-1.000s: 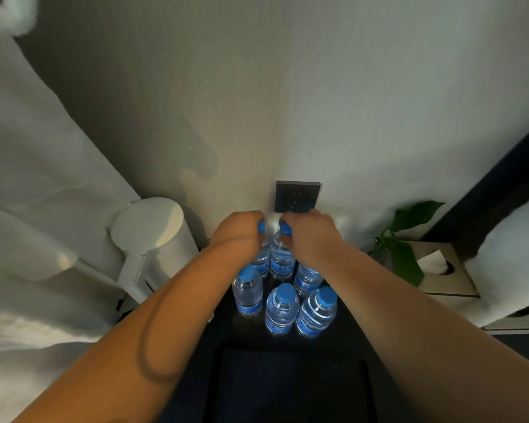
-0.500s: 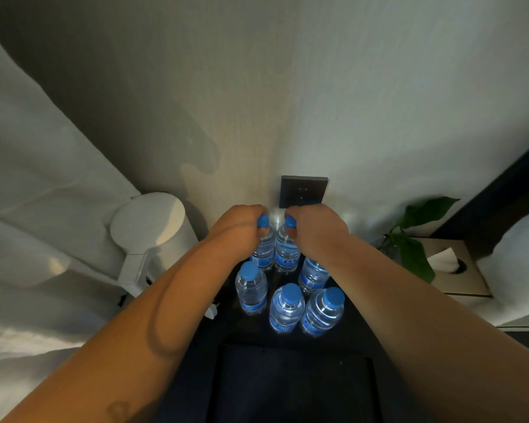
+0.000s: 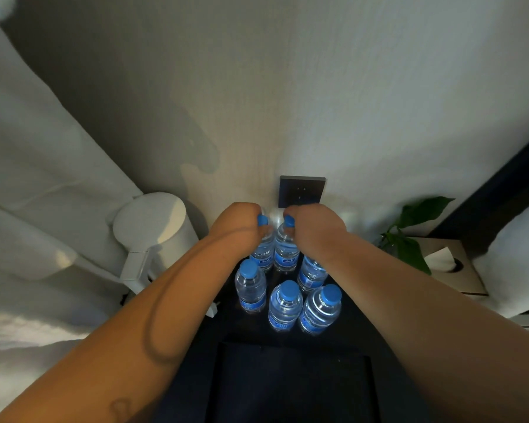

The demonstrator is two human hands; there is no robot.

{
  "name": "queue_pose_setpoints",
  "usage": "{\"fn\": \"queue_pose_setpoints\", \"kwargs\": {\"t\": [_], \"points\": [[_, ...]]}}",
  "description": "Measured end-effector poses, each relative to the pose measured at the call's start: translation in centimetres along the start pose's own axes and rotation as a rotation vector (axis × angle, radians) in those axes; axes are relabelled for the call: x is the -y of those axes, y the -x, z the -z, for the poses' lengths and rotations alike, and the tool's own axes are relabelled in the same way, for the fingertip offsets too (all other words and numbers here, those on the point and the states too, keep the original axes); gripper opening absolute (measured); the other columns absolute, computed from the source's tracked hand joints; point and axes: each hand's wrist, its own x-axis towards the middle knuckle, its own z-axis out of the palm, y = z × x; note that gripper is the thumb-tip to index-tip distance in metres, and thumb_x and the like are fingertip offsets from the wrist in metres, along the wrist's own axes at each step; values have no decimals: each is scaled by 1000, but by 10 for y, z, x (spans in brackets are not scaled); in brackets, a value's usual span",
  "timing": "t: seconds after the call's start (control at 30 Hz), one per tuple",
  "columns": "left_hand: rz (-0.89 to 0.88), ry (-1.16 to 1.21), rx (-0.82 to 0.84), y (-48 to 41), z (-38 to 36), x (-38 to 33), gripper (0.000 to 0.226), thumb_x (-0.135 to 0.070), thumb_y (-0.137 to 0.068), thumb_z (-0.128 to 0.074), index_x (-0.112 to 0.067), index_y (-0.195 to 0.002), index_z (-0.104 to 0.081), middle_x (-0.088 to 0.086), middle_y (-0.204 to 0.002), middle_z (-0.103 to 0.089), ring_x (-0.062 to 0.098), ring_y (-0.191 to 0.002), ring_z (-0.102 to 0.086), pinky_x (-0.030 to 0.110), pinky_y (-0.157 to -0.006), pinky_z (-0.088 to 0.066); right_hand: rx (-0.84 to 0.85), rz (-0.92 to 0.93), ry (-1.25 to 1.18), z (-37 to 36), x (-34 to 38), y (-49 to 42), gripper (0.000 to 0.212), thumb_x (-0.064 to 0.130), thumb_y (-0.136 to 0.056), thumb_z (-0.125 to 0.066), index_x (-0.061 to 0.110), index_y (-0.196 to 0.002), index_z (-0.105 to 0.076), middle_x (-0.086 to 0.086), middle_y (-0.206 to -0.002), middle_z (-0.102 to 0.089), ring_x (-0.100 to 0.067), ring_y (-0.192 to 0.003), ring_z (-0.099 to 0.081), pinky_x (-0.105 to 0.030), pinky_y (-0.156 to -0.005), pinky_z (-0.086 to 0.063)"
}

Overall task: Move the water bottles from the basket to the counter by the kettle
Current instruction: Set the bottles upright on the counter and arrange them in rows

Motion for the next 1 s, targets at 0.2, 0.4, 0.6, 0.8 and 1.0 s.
{"fn": "queue_pose_setpoints", "kwargs": {"t": [0.2,0.4,0.6,0.8,1.0], "points": [[-141,-68,64,-1,4,5,26,-20,-100,-63,-8,-122,-69,12,-113,-58,26,-102,-58,29,-79,-42,17,-11,34,1,0,-2,32,7,-89,-64,25,-115,-63,1,-94,-59,-20,-84,-54,-32,-70,-45],[-179,-109,64,-3,5,8,46,-28,-96,-70,-14,-139,-62,10,-123,-57,29,-113,-59,36,-94,-48,-2,-1,37,0,0,-1,35,13,-92,-66,26,-124,-63,-1,-101,-64,-20,-87,-57,-31,-71,-45],[72,-87,38,-6,-1,-2,41,-43,-97,-67,-7,-116,-68,12,-104,-65,24,-91,-58,31,-75,-42,-20,11,47,0,0,1,32,13,-91,-65,25,-120,-62,1,-95,-60,-21,-90,-60,-32,-71,-49],[11,-66,74,-8,1,-2,23,-23,-100,-62,-1,-106,-69,12,-102,-60,24,-92,-57,27,-76,-38,-18,5,62,3,0,3,36,12,-92,-65,25,-125,-61,-3,-107,-65,-24,-97,-61,-34,-75,-51],[-156,-81,39,-6,5,8,29,-16,-100,-63,-4,-126,-68,15,-120,-61,27,-109,-58,24,-77,-33,-14,-4,74,2,1,2,41,10,-91,-64,25,-129,-59,-5,-113,-66,-26,-102,-62,-34,-77,-50]]}}
